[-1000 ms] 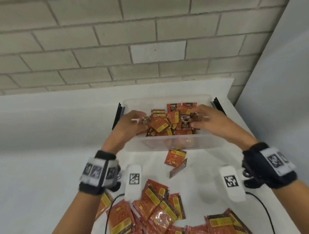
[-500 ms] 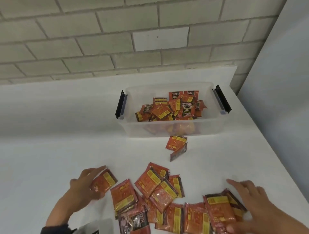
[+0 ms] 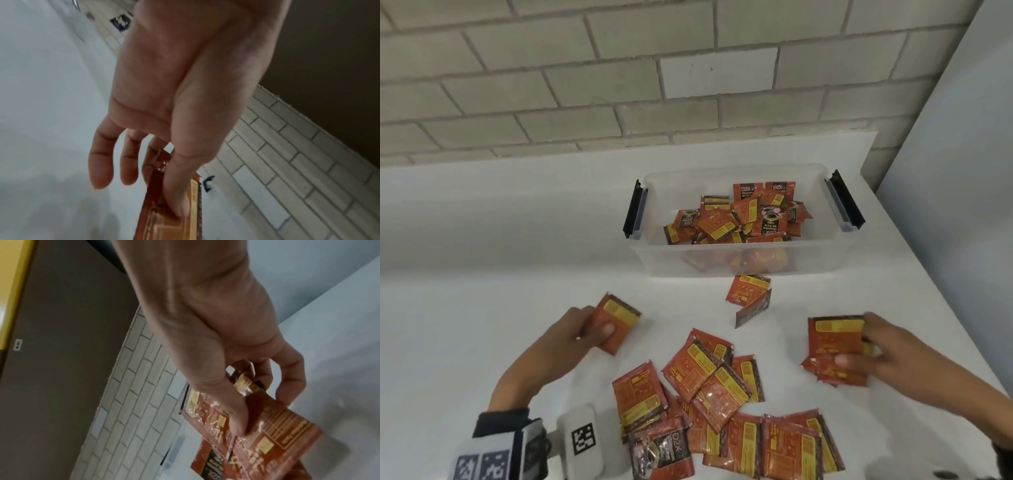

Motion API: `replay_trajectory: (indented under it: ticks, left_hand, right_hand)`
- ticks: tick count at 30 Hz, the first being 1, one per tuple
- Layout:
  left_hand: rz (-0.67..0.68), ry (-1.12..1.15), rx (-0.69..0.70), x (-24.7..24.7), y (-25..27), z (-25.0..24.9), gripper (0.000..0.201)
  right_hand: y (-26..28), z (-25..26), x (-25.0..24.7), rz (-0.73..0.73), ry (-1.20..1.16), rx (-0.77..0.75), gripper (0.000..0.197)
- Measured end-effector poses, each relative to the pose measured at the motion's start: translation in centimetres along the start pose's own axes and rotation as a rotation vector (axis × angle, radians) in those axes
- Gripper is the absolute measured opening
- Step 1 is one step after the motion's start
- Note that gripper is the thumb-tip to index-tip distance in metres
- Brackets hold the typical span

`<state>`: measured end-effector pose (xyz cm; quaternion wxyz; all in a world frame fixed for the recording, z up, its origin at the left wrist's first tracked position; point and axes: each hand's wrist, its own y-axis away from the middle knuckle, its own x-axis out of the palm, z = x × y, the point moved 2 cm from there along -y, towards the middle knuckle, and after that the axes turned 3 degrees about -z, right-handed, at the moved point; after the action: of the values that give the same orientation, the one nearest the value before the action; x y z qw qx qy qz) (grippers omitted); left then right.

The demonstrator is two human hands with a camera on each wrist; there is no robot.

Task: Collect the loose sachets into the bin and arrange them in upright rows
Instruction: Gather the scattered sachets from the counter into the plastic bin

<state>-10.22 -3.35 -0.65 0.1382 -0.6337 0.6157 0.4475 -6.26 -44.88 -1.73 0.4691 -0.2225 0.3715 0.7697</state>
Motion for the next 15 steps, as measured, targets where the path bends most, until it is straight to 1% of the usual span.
replay_trajectory:
  ticks: [1, 2, 4, 6, 8, 11, 13, 15]
  left_hand:
    - [0.033, -0.001, 0.041, 0.1, -0.1, -1.2, 0.023]
    - [0.064, -0.013, 0.084, 0.3, -0.5, -2.5, 0.022]
    - [0.124, -0.046, 0.146, 1.3, -1.5, -5.2, 0.020]
    - [0.177, -0.066, 0.177, 2.5, -2.7, -7.5, 0.024]
    - [0.216, -0.102, 0.199, 3.7, -3.8, -9.4, 0.025]
    - [0.236, -0.099, 0.237, 5.2, -5.4, -11.3, 0.027]
    - [0.241, -0.095, 0.259, 6.0, -6.1, -12.1, 0.026]
    - [0.254, -0.070, 0.310, 6.9, -6.6, -12.7, 0.023]
  right_hand:
    - [-0.8, 0.9, -0.1, 0.012, 0.018, -0.038, 0.074]
    - [-1.6, 2.0, -0.2, 0.031, 0.043, -0.084, 0.064]
    - [-3.2, 4.0, 0.2, 0.043, 0.160, -0.210, 0.037]
    - [-4.7, 5.5, 1.0, 0.038, 0.260, -0.350, 0.029]
    - [-6.0, 6.5, 1.9, 0.055, 0.277, -0.435, 0.021]
    - [-7.2, 7.3, 2.8, 0.055, 0.285, -0.475, 0.019]
    - [-7.6, 7.3, 3.0, 0.030, 0.298, -0.423, 0.018]
    - [-7.4, 7.1, 2.6, 0.005, 0.285, -0.367, 0.016]
